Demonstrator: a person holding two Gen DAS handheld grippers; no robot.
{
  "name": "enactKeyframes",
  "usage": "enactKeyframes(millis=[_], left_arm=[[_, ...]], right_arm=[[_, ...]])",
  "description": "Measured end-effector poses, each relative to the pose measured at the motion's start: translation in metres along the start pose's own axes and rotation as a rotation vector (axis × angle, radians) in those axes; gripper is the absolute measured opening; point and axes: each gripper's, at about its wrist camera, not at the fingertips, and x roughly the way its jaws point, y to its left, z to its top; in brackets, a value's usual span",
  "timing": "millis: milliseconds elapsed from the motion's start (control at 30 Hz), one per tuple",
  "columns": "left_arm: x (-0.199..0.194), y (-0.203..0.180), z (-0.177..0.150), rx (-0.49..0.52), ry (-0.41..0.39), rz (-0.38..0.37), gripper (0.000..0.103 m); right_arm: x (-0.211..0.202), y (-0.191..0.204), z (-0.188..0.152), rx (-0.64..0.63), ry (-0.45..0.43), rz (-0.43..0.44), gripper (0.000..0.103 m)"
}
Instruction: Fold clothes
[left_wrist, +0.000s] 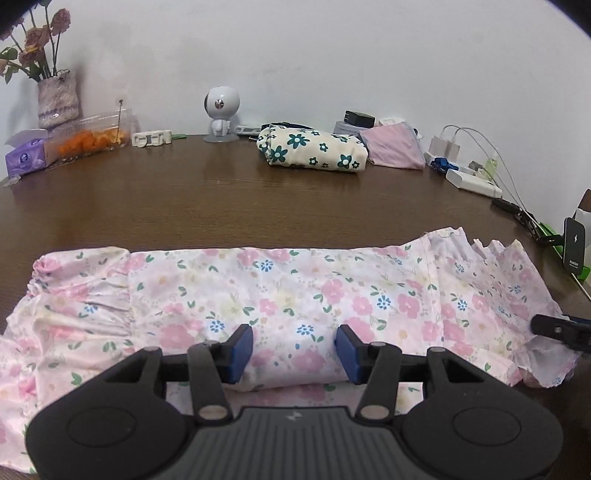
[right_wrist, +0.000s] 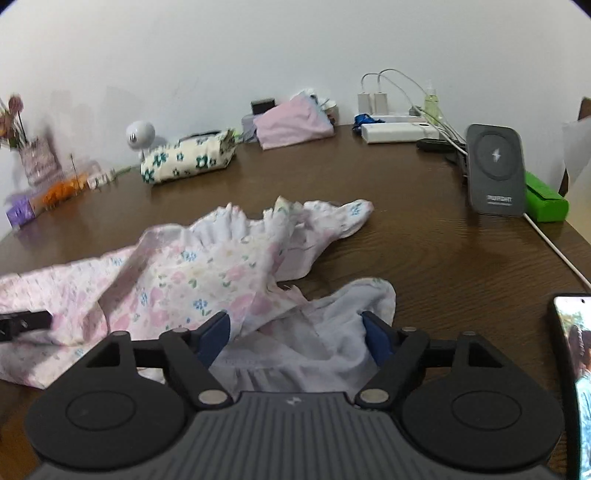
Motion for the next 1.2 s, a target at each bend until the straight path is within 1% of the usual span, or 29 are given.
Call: enactKeyframes(millis=[33,67,100,133,167,200,233,267,300,333,367,467,533,567,633,700,733,767,800,833,867,900,933,967,1033,1067,1100,1133,1200], left_arm=[[0.000,0.001,-0.001,-0.002,-0.001,-0.005,0.049],[0.000,0.001,-0.001,-0.003,-0.003,-0.010,0.049],[0.000,0.001,-0.002,-0.001,-0.005,-0.013,0.049],[0.000,0.001,-0.002,0.000,-0.008,-0.016,0.049],[0.000,0.001,-0.002,0.002,-0.010,-0.019,0.049],[0.000,0.000,-0.002,0.004,-0.013,-0.022,0.049],[0.000,-0.001,-0.003,0.006,-0.016,-0.026,0.050],[0.000,-0.001,-0.004,0.006,-0.020,-0.029,0.051],[0.000,-0.001,-0.004,0.003,-0.025,-0.030,0.051],[0.000,0.000,-0.005,-0.007,-0.030,-0.034,0.052],[-0.002,0.004,-0.005,-0.037,-0.035,-0.044,0.052],[-0.012,0.024,-0.005,-0.175,-0.057,-0.098,0.052],[-0.023,0.041,-0.004,-0.245,-0.081,-0.102,0.052],[-0.028,0.050,-0.004,-0.275,-0.092,-0.096,0.052],[-0.041,0.068,-0.005,-0.329,-0.125,-0.056,0.052],[-0.054,0.085,-0.006,-0.374,-0.153,-0.012,0.052],[-0.060,0.095,-0.007,-0.394,-0.160,0.006,0.052],[-0.064,0.101,-0.008,-0.404,-0.162,0.019,0.052],[-0.068,0.107,-0.010,-0.410,-0.164,0.030,0.052],[-0.071,0.112,-0.012,-0.415,-0.163,0.040,0.052],[-0.072,0.116,-0.014,-0.416,-0.160,0.047,0.052],[-0.073,0.119,-0.016,-0.417,-0.156,0.050,0.052],[-0.072,0.121,-0.017,-0.417,-0.149,0.045,0.052],[-0.071,0.123,-0.018,-0.417,-0.143,0.035,0.052],[-0.068,0.122,-0.017,-0.408,-0.132,-0.015,0.054],[-0.067,0.117,-0.014,-0.394,-0.132,-0.045,0.056],[-0.065,0.112,-0.011,-0.376,-0.131,-0.074,0.058],[-0.062,0.105,-0.008,-0.347,-0.126,-0.097,0.064],[-0.057,0.088,-0.004,-0.278,-0.107,-0.121,0.065]], right_arm=[[0.000,0.003,-0.003,-0.032,-0.010,-0.031,0.060],[0.000,0.004,-0.005,-0.046,-0.022,-0.052,0.052],[-0.002,0.002,-0.005,-0.036,-0.028,-0.055,0.048],[-0.003,-0.001,-0.006,-0.027,-0.034,-0.058,0.032],[-0.003,-0.002,-0.005,-0.021,-0.035,-0.057,0.020],[-0.003,-0.003,-0.005,-0.016,-0.036,-0.056,0.017],[-0.004,-0.004,-0.005,-0.011,-0.037,-0.054,0.008],[-0.003,-0.001,-0.003,-0.018,-0.038,-0.046,0.005],[-0.003,0.002,0.000,-0.025,-0.040,-0.038,0.004],[-0.003,0.005,0.002,-0.032,-0.043,-0.028,0.004],[-0.007,0.011,0.010,-0.044,-0.071,0.009,0.004],[-0.023,0.039,0.037,-0.102,-0.158,0.126,0.004],[-0.029,0.065,0.051,-0.111,-0.168,0.275,0.004],[-0.031,0.082,0.054,-0.116,-0.156,0.366,0.004],[-0.027,0.122,0.048,-0.169,-0.117,0.504,0.004],[-0.017,0.163,0.030,-0.259,-0.084,0.569,0.004],[-0.012,0.184,0.022,-0.304,-0.066,0.600,0.008],[-0.003,0.199,0.014,-0.344,-0.015,0.613,0.014],[0.001,0.206,0.008,-0.360,0.028,0.634,0.016],[-0.001,0.208,0.005,-0.366,0.044,0.676,0.026],[-0.008,0.204,0.006,-0.378,0.029,0.721,0.036],[-0.017,0.196,0.010,-0.382,-0.013,0.720,0.052],[-0.026,0.187,0.014,-0.384,-0.054,0.716,0.056],[-0.029,0.175,0.021,-0.365,-0.086,0.658,0.057],[-0.034,0.152,0.037,-0.325,-0.148,0.540,0.058],[-0.025,0.141,0.046,-0.292,-0.141,0.451,0.058],[-0.011,0.134,0.053,-0.276,-0.114,0.395,0.058],[0.003,0.130,0.060,-0.270,-0.077,0.364,0.058],[0.028,0.134,0.064,-0.295,-0.019,0.338,0.058]])
